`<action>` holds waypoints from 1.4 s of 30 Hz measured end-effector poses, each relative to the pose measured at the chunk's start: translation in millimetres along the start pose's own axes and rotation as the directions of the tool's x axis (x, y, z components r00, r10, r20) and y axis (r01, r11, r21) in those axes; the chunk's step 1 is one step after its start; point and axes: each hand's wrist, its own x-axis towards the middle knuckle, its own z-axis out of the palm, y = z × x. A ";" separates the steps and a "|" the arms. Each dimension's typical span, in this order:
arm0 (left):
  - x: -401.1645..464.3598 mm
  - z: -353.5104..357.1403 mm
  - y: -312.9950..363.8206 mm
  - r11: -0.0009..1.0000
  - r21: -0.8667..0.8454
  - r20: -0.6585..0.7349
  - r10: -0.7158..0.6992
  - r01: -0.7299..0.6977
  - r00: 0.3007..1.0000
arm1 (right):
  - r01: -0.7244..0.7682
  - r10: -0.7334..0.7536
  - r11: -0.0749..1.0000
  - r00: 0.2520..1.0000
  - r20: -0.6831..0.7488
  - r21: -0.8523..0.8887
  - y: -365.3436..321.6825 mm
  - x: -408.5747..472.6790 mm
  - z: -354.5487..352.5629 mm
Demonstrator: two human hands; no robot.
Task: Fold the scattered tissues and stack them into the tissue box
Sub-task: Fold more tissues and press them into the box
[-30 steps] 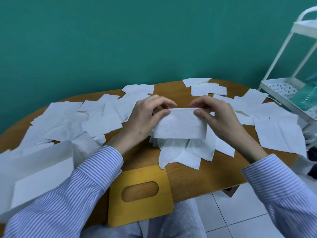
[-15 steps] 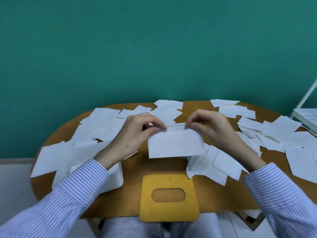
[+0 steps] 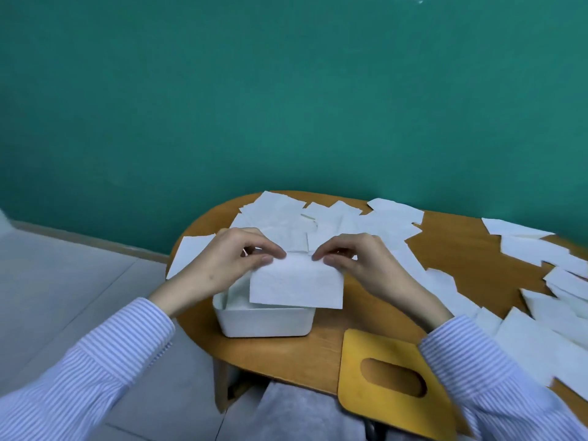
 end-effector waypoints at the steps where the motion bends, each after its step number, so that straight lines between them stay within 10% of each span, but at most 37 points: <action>1: -3.0 -3.1 -9.0 1.000 0.013 -0.010 -0.017 0.017 1.000 | 0.000 0.000 1.000 1.000 0.024 -0.011 -0.6 6.9 9.8; 18: -5.2 6.7 -77.9 0.935 0.351 0.177 -0.110 0.042 0.978 | 0.076 -0.005 0.875 0.989 0.149 -0.478 20.5 43.1 80.9; 42: 31.6 128.9 46.3 0.741 0.588 0.168 0.279 -0.323 0.945 | -0.011 -0.046 0.794 0.996 -0.079 -0.607 74.7 -90.3 -29.8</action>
